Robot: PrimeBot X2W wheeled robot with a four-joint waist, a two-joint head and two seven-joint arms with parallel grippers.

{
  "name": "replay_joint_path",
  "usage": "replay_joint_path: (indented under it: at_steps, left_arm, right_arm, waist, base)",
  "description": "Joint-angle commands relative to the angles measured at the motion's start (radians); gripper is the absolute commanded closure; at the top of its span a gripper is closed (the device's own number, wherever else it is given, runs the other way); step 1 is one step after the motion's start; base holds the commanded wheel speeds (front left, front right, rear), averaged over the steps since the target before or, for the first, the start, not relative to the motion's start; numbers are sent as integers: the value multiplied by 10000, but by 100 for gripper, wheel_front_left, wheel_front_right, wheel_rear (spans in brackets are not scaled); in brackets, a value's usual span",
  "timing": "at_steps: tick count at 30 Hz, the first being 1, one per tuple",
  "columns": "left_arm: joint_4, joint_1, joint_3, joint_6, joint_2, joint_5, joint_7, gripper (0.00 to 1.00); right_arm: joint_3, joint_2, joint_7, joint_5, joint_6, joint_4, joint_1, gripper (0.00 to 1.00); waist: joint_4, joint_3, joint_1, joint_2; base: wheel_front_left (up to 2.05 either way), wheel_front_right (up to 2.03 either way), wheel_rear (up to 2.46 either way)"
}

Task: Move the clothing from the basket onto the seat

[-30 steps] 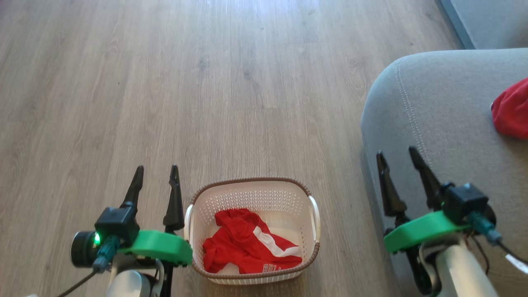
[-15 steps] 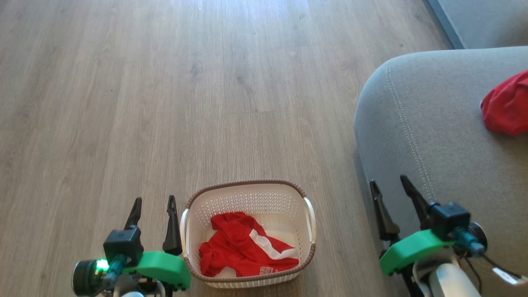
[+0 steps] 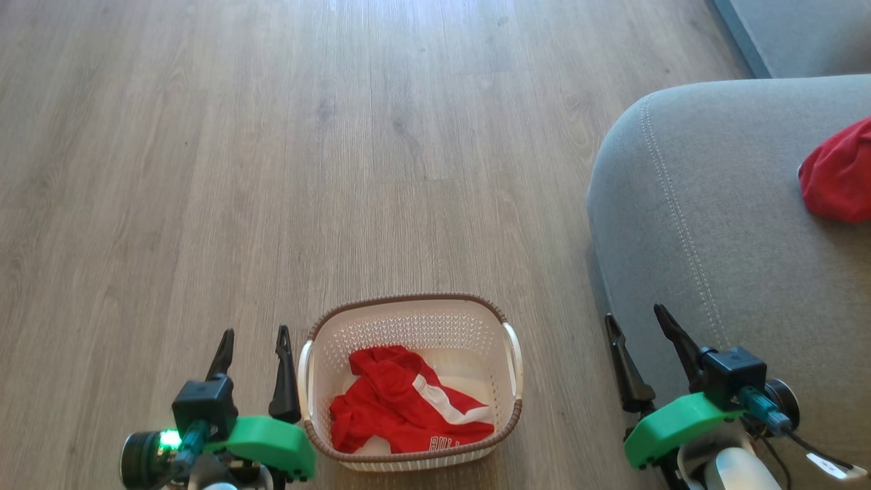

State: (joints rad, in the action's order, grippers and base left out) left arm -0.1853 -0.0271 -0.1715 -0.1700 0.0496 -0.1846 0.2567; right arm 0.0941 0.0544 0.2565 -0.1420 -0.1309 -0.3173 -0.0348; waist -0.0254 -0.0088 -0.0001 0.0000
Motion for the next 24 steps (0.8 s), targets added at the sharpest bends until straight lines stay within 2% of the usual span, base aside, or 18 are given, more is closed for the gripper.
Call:
replay_joint_path:
  at_steps: [1,24]
  left_arm:
    - [253,281,241,14,7,-20,51,0]
    - [148,347,198,146,7,-22,51,0]
  right_arm:
    - [210,-40,53,-27,2,279,-335,0]
    - [124,-41,53,-143,2,282,-418,0]
  waist:
    - [-4,30,1,0]
    - [-99,161,1,0]
  base:
    - [0,0,0]
    - [0,0,0]
